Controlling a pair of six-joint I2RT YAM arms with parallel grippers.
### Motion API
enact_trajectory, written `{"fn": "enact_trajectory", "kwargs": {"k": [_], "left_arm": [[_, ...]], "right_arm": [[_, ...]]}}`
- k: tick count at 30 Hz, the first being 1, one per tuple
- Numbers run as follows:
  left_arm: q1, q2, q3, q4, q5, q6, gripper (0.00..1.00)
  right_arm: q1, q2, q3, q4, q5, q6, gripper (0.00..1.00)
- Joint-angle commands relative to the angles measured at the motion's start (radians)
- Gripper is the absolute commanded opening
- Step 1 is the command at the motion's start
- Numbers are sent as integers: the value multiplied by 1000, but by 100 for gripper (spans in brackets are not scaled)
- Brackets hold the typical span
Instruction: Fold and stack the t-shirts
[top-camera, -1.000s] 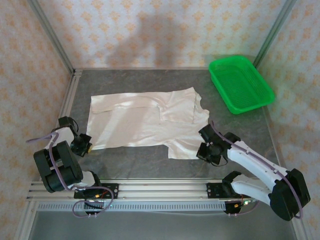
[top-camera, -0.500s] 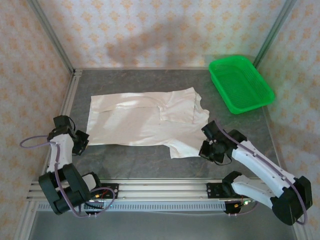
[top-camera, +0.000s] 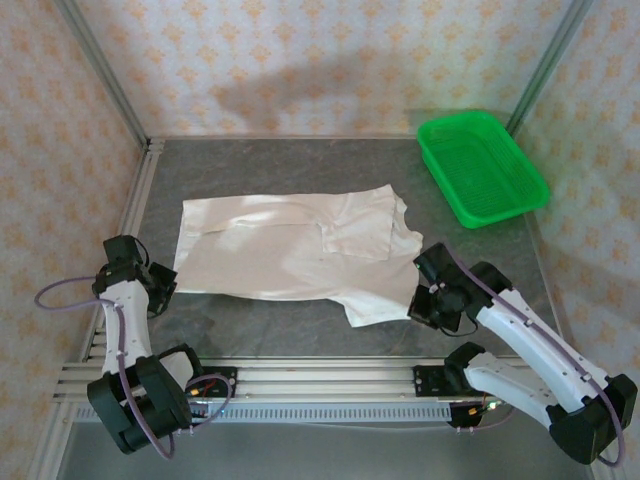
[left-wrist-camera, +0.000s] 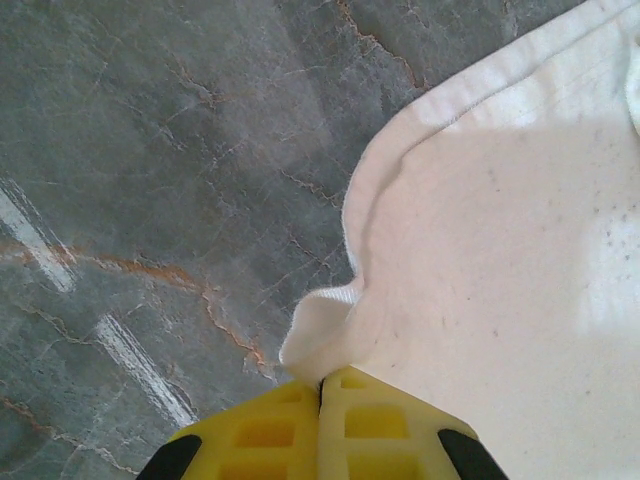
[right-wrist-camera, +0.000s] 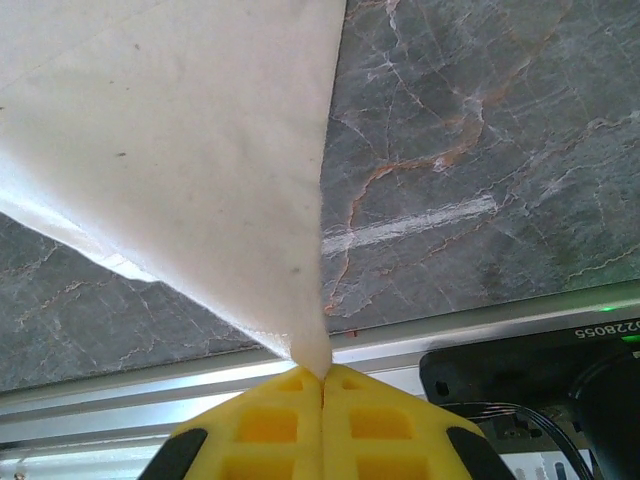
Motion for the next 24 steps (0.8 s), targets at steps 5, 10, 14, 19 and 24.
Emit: {"fn": "enact_trajectory", "kwargs": {"k": [5,10,14,19,24], "left_arm": [[0,-8,30,-52,7,0,0],[0,16,77,-50,11,8,0],[0,47,116,-47,12,25,0],[0,89,151,-34,14,43,0],[0,159,180,-13,18,54,0]], "right_arm": [[-22,125,139,23,45,-88,0],[-35,249,243,41,87,-182,0],[-39,368,333,31,134,-271,0],[-41,486,424,28,192,-349,0],[-49,579,514,33,238,-401,0]]}}
